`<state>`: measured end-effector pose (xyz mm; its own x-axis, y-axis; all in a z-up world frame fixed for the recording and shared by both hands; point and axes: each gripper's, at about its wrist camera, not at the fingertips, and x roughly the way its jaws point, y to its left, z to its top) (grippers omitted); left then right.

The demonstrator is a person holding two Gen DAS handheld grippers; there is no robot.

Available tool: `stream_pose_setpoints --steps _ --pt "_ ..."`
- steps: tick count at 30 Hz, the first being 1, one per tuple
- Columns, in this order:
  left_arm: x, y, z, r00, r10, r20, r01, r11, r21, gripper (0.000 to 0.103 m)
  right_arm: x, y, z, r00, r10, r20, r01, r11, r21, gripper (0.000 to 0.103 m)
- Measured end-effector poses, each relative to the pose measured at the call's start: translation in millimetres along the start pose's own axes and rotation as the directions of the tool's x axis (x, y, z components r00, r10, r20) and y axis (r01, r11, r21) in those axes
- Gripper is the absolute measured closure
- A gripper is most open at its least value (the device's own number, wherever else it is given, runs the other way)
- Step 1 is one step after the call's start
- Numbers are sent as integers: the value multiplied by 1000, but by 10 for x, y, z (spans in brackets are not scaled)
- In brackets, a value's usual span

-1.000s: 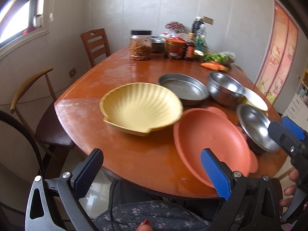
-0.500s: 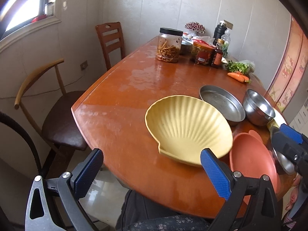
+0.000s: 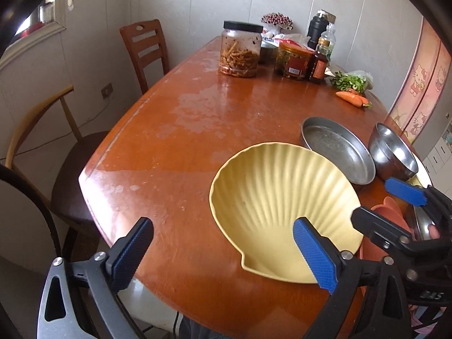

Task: Organize plates and bowls
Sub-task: 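Move the left tool to the yellow shell bowl and grasp its rim, then carry the yellow shell bowl with the left tool to the table edge and set it down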

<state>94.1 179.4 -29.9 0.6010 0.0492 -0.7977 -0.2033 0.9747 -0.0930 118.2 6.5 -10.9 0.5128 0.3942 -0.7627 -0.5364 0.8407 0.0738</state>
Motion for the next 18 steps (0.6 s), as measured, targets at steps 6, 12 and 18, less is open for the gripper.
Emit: stream_pose_setpoints --steps 6,12,18 --pt "115 -41 39 998 -41 -43 42 999 17 27 211 2 41 998 -1 -64 0 1000 -24 38" --pt "210 -139 28 992 -90 -87 93 995 39 49 281 14 61 997 20 -79 -22 999 -27 53" --pt "219 -145 1 993 -82 -81 86 995 43 52 284 69 62 997 32 -75 -35 999 -42 55"
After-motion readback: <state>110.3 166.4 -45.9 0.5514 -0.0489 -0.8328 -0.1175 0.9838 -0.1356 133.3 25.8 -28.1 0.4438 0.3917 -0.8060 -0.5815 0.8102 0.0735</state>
